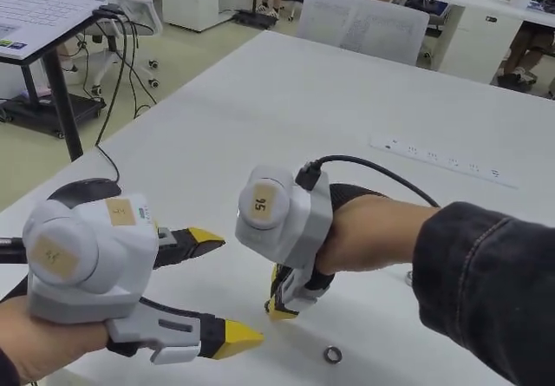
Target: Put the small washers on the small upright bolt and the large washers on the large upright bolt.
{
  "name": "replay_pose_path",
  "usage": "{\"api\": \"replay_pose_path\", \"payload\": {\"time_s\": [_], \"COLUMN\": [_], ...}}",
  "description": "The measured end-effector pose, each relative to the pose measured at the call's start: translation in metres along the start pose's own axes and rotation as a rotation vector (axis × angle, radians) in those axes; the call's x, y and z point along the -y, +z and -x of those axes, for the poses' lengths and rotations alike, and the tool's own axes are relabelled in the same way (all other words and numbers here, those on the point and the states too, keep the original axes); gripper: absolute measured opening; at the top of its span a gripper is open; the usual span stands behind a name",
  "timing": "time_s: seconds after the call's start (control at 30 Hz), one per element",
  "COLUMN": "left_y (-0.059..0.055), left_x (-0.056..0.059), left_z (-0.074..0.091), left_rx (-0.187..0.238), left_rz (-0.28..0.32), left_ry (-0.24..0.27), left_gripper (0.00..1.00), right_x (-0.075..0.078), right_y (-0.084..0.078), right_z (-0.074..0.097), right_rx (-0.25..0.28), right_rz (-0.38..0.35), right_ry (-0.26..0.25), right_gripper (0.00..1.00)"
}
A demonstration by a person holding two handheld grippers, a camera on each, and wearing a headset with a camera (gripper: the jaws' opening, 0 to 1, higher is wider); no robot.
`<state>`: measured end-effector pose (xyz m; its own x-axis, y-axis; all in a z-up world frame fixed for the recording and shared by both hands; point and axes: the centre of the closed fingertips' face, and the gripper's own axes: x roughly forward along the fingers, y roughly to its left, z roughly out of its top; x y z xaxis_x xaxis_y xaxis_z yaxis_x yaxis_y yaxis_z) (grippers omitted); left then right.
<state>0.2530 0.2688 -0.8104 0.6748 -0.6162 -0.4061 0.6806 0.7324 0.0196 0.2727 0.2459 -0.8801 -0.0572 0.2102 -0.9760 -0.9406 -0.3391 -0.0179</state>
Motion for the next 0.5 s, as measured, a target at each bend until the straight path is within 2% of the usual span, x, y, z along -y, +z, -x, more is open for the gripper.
{"api": "replay_pose_path", "payload": {"time_s": [0.3, 0.5], "left_y": [0.002, 0.004], "left_x": [0.002, 0.001], "left_z": [-0.002, -0.005], "left_rx": [-0.003, -0.003], "left_rz": [-0.005, -0.011], "left_ry": [-0.007, -0.014], "left_gripper": [0.71, 0.71], "right_x": [0.001, 0.007], "right_y": [-0.004, -0.011], "right_z": [0.001, 0.011], "right_rx": [-0.002, 0.001], "right_rz": [-0.015, -0.039], "right_ry": [0.005, -0.001], "right_gripper": [0.13, 0.13]}}
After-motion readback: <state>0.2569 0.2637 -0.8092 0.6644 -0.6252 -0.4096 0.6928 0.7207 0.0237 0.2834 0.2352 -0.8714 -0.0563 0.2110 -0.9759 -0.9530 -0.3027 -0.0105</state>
